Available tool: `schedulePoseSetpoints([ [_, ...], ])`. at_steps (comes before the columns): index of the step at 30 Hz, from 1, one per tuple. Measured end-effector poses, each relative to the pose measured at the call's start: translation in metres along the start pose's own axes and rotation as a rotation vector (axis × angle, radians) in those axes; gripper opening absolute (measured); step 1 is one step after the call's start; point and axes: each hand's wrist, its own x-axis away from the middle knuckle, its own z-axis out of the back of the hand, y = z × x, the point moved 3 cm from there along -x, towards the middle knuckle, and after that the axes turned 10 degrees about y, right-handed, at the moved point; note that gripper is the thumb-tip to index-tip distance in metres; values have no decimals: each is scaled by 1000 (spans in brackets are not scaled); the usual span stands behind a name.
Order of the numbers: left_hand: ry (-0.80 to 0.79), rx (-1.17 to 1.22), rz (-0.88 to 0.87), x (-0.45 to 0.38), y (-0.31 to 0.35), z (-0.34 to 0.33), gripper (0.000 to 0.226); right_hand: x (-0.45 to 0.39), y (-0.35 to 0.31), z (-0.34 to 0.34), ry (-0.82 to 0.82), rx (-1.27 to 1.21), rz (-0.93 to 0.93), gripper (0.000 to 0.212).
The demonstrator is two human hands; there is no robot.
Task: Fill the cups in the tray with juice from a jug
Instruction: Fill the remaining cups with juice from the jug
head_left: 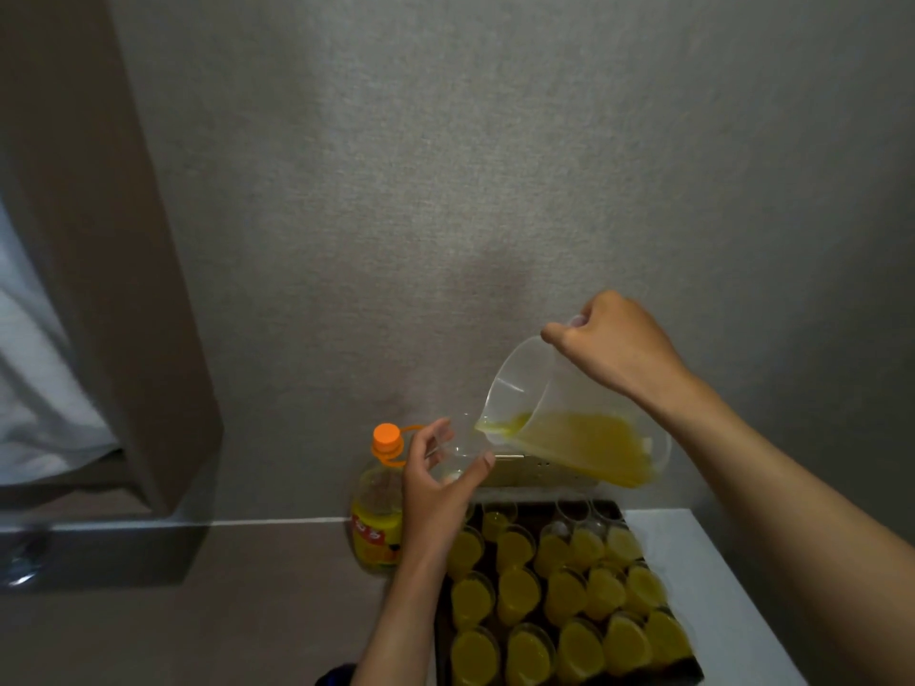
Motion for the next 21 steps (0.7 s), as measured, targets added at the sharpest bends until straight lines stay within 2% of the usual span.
schedulePoseSetpoints([
  [21, 5, -23, -21, 11, -10, 11, 56, 11, -16, 10, 13, 53, 60, 41],
])
